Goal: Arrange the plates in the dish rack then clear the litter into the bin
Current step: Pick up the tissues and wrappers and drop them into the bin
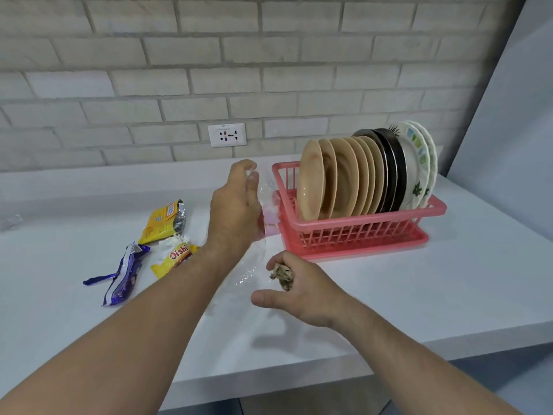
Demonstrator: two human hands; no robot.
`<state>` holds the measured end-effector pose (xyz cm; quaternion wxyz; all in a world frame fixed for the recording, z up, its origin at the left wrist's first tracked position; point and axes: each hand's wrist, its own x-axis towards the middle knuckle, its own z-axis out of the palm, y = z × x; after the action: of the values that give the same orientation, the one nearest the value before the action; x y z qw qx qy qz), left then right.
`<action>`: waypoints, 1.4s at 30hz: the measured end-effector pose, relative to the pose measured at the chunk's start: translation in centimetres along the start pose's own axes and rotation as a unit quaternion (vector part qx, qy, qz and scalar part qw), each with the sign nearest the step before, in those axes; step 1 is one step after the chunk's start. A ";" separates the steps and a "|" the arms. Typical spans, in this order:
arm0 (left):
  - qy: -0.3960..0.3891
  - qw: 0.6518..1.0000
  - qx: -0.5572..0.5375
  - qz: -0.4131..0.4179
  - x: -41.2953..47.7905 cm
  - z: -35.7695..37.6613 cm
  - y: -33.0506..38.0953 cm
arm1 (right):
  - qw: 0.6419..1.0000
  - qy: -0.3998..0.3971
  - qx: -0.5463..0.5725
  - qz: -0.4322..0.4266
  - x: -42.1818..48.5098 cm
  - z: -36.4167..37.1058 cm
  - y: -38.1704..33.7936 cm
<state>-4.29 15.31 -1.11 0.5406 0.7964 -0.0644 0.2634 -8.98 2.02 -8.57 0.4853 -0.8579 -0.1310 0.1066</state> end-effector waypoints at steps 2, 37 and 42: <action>0.015 1.000 0.001 -0.004 -0.1 0.6 -0.1 | 0.999 -0.016 0.043 -0.002 -0.1 0.5 -0.2; -0.334 0.935 0.008 -0.121 -4.5 -3.1 -6.1 | 0.974 0.191 0.054 0.111 -4.3 -0.7 1.2; -0.325 0.938 0.071 -0.100 -7.0 -0.9 -3.1 | 0.978 0.172 -0.022 0.120 -7.2 -2.6 2.4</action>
<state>-9.37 16.08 -6.83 0.4559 0.8771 -0.1376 -0.0618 -14.67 -3.59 -8.95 0.4652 -0.8834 0.0557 0.0117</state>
